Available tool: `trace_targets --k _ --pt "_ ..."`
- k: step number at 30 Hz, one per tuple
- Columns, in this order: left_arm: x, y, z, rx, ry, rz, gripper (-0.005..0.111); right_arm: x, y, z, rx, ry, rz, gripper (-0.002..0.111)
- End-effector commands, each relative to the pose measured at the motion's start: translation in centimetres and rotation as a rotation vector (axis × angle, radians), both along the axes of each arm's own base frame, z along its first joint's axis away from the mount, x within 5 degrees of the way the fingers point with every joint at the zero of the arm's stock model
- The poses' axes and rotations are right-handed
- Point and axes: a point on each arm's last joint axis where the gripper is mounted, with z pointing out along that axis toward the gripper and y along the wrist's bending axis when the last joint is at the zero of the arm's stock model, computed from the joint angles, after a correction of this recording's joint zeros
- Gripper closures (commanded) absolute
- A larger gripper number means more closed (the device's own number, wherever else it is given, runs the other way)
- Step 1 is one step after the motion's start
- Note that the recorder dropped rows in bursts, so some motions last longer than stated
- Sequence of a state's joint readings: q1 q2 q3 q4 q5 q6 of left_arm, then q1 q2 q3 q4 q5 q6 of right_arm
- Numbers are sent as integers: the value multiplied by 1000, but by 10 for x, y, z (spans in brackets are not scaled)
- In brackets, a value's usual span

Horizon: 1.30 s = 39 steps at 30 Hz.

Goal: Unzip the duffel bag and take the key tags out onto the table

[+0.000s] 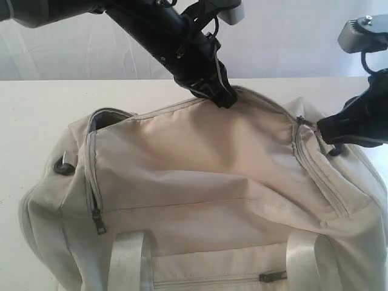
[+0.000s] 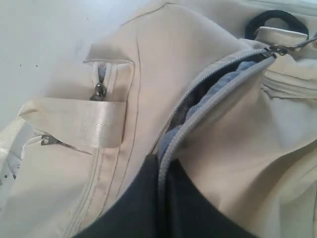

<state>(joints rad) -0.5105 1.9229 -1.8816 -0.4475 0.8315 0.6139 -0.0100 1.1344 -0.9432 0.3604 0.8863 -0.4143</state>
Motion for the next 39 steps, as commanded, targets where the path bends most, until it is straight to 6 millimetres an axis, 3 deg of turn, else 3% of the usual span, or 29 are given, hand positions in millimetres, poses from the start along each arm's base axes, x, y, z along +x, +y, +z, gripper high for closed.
trace_targets --k 1,8,11,13,17,20,25,34,39 --pt "-2 6 6 14 3 6 107 -12 -5 9 -39 -59 -18 108" --pt "-16 -5 12 -117 84 -135 107 4 -9 15 -23 -203 -96 108" --pt "-11 -5 15 -151 57 -97 107 16 -11 14 -35 -233 -112 108" --pt "-4 0 17 -175 49 -34 107 26 -11 16 -36 -235 -115 108" --pt "19 32 18 -212 79 131 107 53 -9 17 -29 -148 -88 108" --pt "22 49 16 -194 124 139 107 50 -7 13 -18 -60 -59 108" --pt "23 50 13 -171 118 139 107 34 -4 13 -14 52 -12 108" --pt "28 47 -8 -136 207 126 107 -2 -2 36 -16 37 23 108" --pt "32 46 -11 -143 201 142 107 -12 -1 28 -16 57 25 108"
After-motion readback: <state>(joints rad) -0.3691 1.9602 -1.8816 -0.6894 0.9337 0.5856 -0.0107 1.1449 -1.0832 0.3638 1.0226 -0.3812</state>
